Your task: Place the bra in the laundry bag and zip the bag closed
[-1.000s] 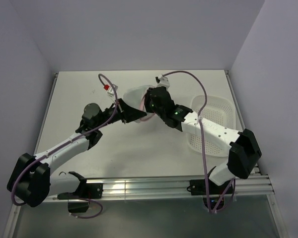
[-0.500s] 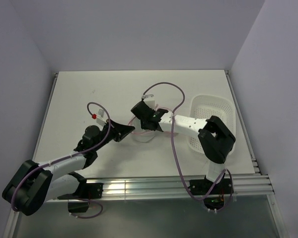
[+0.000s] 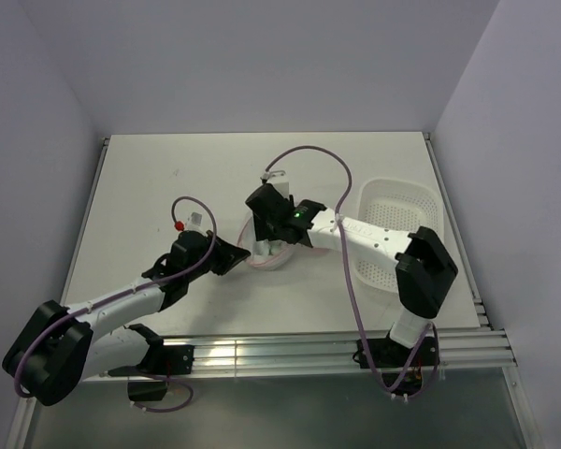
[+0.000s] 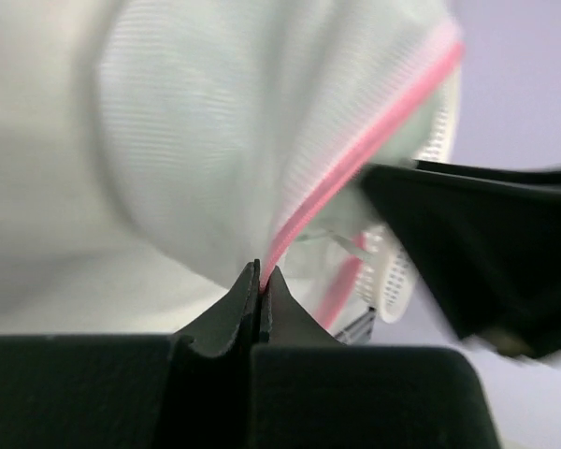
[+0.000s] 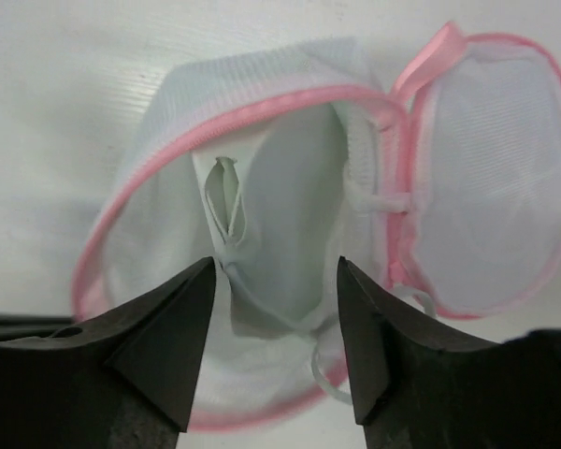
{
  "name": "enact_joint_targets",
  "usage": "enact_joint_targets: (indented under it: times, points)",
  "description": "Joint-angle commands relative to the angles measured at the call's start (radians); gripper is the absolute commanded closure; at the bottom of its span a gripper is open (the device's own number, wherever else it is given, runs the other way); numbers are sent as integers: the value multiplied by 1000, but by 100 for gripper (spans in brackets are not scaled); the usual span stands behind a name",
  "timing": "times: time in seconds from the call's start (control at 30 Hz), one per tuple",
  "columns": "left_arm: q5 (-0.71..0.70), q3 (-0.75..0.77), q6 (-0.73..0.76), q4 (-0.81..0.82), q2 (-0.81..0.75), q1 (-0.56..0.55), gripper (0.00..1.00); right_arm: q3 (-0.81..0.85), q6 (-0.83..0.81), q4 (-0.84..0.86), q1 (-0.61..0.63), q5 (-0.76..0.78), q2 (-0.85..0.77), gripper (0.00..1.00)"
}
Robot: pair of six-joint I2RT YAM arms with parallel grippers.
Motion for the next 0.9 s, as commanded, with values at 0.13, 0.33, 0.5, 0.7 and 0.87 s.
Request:
enact_joint_targets:
  times: [0.13,0.33,0.5,0.7,0.87]
  points:
    - [-84,41,20,-143,-5,-6,100,46,20,-68,7,31,-221,32]
    - [-71,59,26,-143,-5,-5,100,-96,98,-58,-21,-65,-350,28]
    - [-65,79,40,-161,-8,-5,100,-330,217,52,-71,-188,-482,27]
    - [-39,100,55,-169,8,-5,100,-558,371,259,-113,-330,-562,27]
    - [-35,119,78,-192,13,-6,100,-672,495,425,-157,-349,-587,27]
